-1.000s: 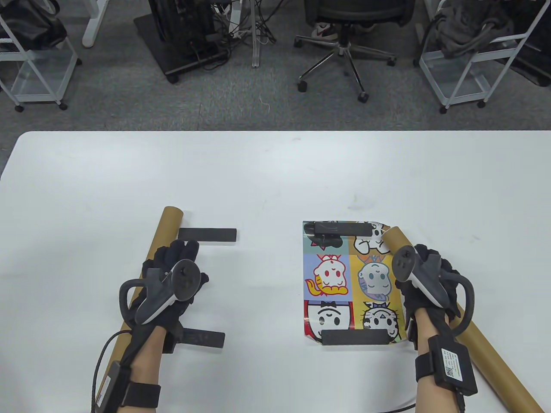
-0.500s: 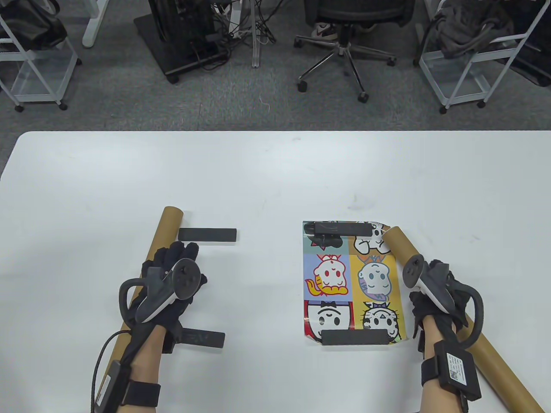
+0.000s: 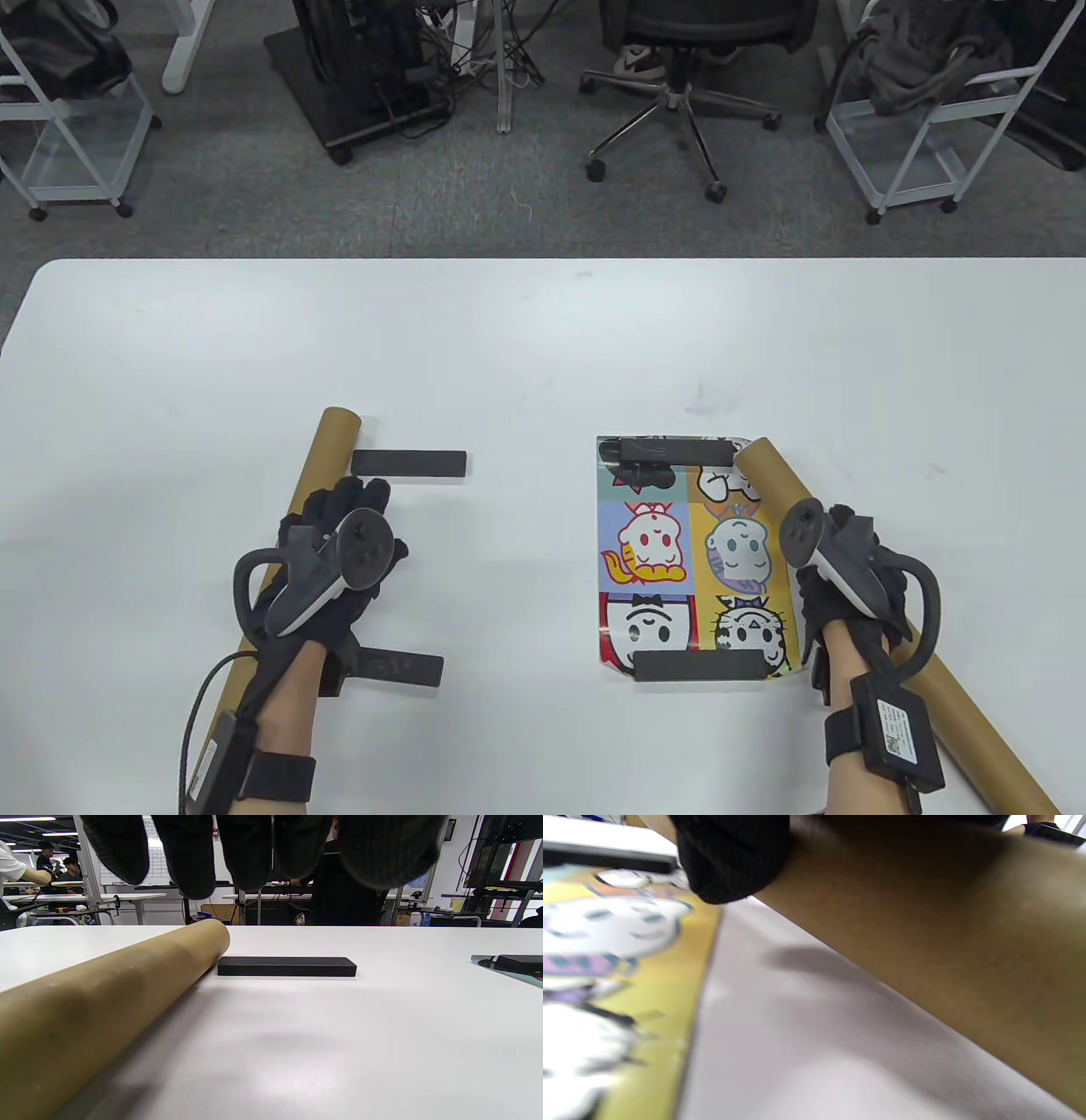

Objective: Roll up posters and store in mailing tubes

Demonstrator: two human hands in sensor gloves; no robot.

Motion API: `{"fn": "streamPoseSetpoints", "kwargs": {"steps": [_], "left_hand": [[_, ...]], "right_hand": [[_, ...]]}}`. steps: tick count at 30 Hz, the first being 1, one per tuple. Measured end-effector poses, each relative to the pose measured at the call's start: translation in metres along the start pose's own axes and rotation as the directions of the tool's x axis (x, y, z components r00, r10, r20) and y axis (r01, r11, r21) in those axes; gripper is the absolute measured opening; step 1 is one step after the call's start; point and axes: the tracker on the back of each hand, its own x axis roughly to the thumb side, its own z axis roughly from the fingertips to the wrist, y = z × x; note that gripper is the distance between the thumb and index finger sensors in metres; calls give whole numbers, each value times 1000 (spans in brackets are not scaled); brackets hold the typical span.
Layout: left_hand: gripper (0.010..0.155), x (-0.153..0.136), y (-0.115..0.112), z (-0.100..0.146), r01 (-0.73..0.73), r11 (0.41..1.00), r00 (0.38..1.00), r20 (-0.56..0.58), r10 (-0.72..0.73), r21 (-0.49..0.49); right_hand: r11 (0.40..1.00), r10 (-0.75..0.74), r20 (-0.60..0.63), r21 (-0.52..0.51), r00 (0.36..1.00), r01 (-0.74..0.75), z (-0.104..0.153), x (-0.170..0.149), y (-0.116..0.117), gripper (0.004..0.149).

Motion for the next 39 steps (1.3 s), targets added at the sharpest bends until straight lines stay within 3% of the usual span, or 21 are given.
{"fn": "streamPoseSetpoints", "kwargs": {"steps": [3,10,17,21,29,39], "left_hand": [[73,1,0,0,0,1000,1000,6,0,-2],[72,1,-1,-1,-5,1000,1000,4,5,-16],[72,12,-1,-1,-76,996,995,60,79,-56],[73,21,-6,-2,-242,964,963,96,252,-107],[74,34,-9,-7,-577,808,807,70,587,-118],[59,32,-22,-11,-840,506,518,-10,855,-195]], "right_hand": [[1000,1,79,7,997,-2,6,24,-15,84],[990,109,264,-117,958,-80,27,91,-41,84],[954,259,389,-245,884,-171,48,143,-34,83],[946,281,432,-275,857,-172,54,161,-26,82],[952,236,507,-292,829,-92,68,170,-32,82],[938,280,563,-331,778,-98,86,179,-31,81]]}}
